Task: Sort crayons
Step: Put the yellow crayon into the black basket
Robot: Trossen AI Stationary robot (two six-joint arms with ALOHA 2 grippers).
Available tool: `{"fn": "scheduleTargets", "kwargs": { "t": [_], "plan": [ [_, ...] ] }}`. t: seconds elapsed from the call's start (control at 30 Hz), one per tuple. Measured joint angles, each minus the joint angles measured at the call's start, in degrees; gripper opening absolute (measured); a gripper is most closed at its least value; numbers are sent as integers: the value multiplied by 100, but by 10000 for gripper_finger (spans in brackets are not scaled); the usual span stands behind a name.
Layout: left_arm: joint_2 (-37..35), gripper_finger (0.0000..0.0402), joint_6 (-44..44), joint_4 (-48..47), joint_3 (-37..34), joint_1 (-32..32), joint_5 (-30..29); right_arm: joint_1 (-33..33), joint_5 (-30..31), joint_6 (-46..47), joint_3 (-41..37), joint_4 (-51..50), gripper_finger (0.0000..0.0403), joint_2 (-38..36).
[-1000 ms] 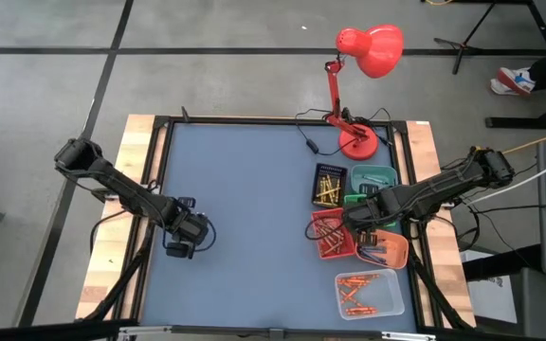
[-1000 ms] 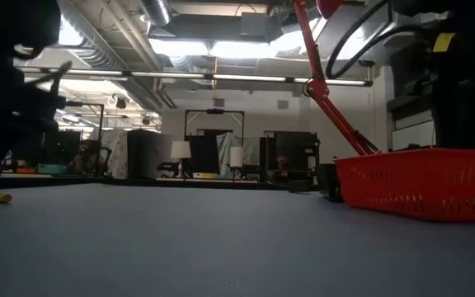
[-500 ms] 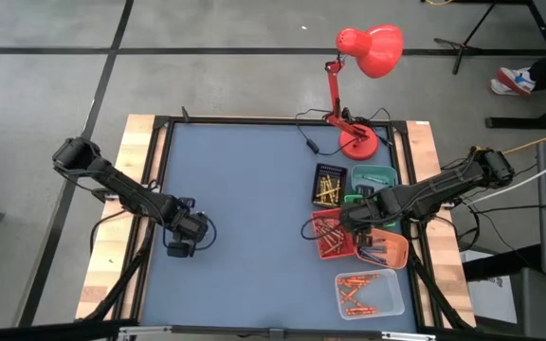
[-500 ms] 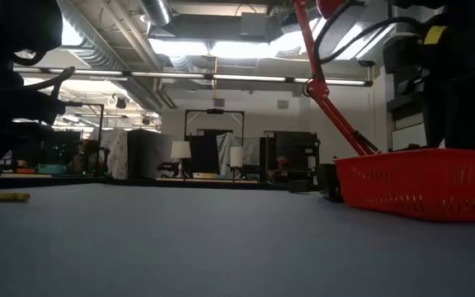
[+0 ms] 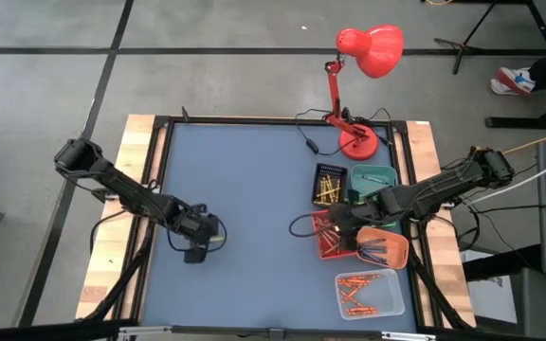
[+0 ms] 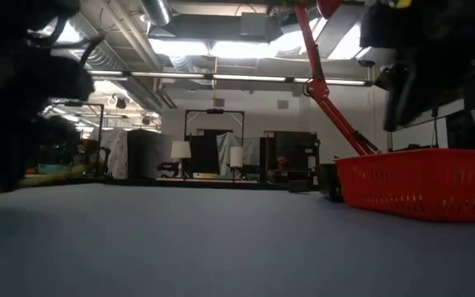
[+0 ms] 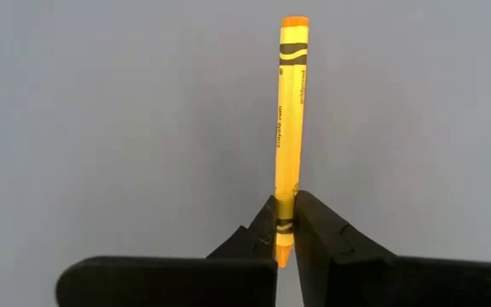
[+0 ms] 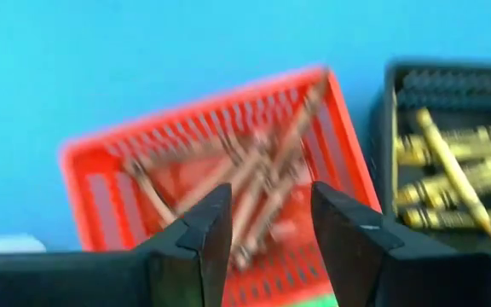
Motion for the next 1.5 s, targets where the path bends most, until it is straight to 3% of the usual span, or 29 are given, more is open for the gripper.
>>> {"fn": "scheduleTargets", "kwargs": {
  "t": [0.13,0.3,0.5,0.63,0.73,1.1,1.23,1.5],
  "plan": [
    [-1,5,232,1266,-7,-1,-259,1,1,-24,0,857,159,2],
    [-6,5,949,3044,-4,1,-1288,1,-1,-690,-2,2150,159,2],
    [-11,6,2419,4915,0,21,-2518,1,88,-1820,-2,4079,159,29],
    [-13,6,3365,5950,0,144,-2634,-17,376,-2384,0,5463,159,199],
    [-15,6,3596,6468,4,246,-2636,-93,301,-2697,0,6275,159,406],
    [-19,6,3606,6759,7,340,-2627,-578,-99,-2852,3,8218,159,1417],
    [-19,6,3607,6759,7,340,-2627,-650,-488,-2852,170,8378,159,1691],
    [-19,6,3607,6758,7,340,-2625,-646,-554,-2854,758,8340,159,2163]
  ]
}}
